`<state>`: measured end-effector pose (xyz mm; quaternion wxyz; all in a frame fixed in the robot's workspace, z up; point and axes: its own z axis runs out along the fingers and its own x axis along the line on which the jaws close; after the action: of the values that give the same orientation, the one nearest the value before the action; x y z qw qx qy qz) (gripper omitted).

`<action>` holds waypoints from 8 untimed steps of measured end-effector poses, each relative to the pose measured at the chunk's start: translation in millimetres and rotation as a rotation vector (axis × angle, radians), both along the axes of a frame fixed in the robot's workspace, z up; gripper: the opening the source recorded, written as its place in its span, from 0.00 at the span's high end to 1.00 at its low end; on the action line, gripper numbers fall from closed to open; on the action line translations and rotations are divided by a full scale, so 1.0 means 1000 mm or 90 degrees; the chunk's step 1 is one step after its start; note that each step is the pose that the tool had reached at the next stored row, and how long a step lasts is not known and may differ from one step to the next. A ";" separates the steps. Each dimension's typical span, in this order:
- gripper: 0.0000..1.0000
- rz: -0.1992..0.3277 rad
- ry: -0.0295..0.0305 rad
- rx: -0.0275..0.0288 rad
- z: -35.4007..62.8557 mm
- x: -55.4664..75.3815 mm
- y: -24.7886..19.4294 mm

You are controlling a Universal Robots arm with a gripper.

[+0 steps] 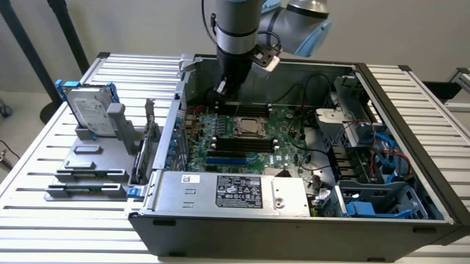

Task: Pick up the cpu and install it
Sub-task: 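Install the first cpu locking lever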

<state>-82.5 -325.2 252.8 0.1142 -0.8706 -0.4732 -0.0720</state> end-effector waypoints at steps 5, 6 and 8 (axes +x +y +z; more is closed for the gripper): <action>0.89 0.000 -0.0232 0.0001 -0.0041 0.001 -0.0019; 0.89 0.000 -0.0234 0.0001 -0.0059 0.001 -0.0024; 0.89 0.000 -0.0235 0.0001 -0.0095 0.001 -0.0029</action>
<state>-81.8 -328.1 243.3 0.1054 -0.8692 -0.4750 -0.0881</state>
